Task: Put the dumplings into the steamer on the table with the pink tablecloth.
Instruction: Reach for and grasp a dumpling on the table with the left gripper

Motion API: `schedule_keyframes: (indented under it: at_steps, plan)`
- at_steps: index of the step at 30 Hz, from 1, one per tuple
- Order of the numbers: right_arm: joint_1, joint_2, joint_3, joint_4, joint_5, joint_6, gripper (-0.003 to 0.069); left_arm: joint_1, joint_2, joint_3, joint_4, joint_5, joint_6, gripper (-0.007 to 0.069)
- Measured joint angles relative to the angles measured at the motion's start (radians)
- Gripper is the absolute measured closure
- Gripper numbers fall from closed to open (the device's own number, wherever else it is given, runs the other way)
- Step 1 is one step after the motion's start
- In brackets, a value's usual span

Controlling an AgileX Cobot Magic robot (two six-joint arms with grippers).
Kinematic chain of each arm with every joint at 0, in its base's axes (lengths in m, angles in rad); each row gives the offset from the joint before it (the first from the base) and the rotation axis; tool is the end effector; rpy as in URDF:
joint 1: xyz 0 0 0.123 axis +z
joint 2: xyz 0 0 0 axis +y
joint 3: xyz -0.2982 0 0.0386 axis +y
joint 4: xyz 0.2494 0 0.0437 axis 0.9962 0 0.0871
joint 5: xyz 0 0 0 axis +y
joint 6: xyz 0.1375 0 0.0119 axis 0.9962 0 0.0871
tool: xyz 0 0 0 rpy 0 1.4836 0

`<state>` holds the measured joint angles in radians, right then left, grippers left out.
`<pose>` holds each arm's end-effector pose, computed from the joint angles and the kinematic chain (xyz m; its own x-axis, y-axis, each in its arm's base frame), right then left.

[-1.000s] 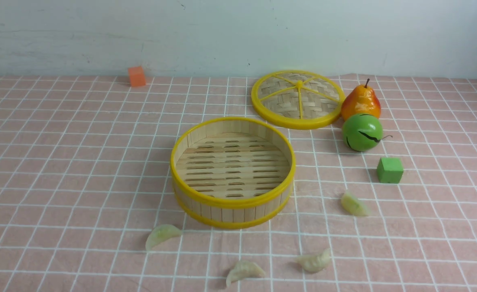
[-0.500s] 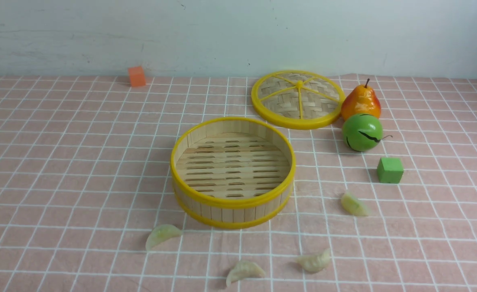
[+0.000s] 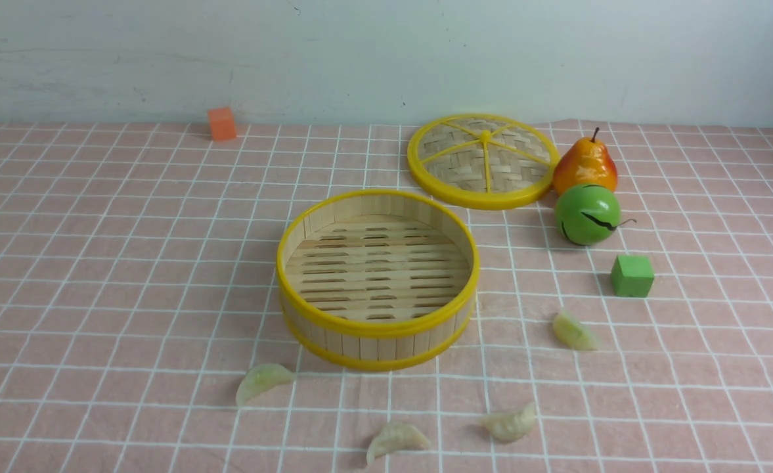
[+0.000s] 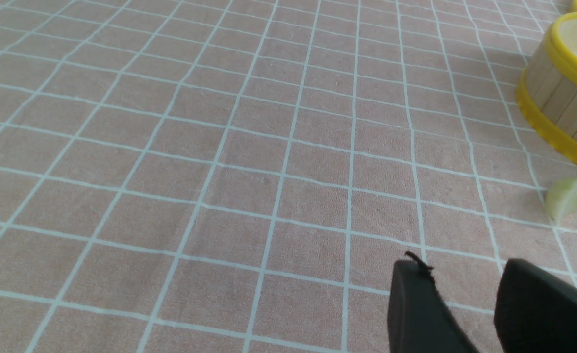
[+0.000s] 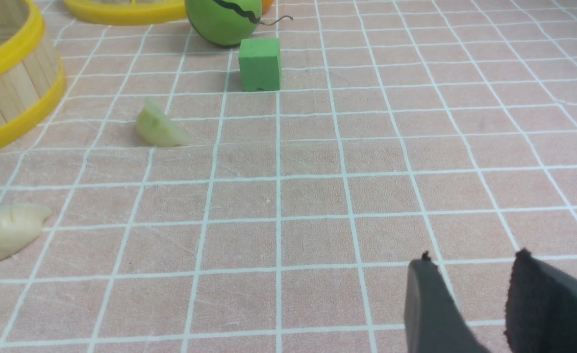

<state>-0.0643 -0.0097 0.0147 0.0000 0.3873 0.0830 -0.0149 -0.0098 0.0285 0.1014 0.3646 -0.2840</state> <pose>0.0825 -0.0053 0.1596 -0.2934 0.1020 -0.9505 0.0889 0.9929 0.0791 0.0836 0.0037 0.1576 -0.2813 -0.1838 -0.9419 -0.0739 0.9827 -0.1697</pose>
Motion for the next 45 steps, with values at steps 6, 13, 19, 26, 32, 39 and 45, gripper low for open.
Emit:
schedule_keyframes:
  at_steps: [6, 13, 19, 26, 32, 39, 45]
  plan:
    - [0.0, 0.0, 0.0, 0.006, 0.0, 0.0, 0.042, 0.0, 0.0, 0.0, 0.0, 0.0, 0.0, 0.0386]
    - [0.0, 0.0, 0.0, 0.013, 0.0, 0.0, 0.042, 0.0, 0.0, 0.0, 0.0, 0.0, 0.0, 0.0386]
    - [0.0, 0.0, 0.0, 0.115, 0.0, 0.013, 0.042, 0.0, 0.0, 0.0, 0.007, -0.032, -0.005, 0.0386]
    - [0.0, 0.0, 0.005, 0.578, 0.025, 0.208, 0.042, 0.0, 0.0, 0.0, -0.259, -0.195, -0.208, 0.0386]
    - [0.0, 0.0, 0.01, 0.875, 0.041, 0.271, 0.042, 0.0, 0.0, 0.0, -0.697, -0.236, -0.554, 0.0386]
    - [0.0, 0.0, 0.01, 0.887, -0.005, 0.189, 0.042, 0.0, 0.0, 0.0, -0.775, -0.246, -0.567, 0.0386]
    - [0.0, 0.0, -0.02, 0.918, 0.011, -0.028, 0.0465, 0.0, 0.0, -0.114, -0.689, -0.112, -0.329, 0.039]
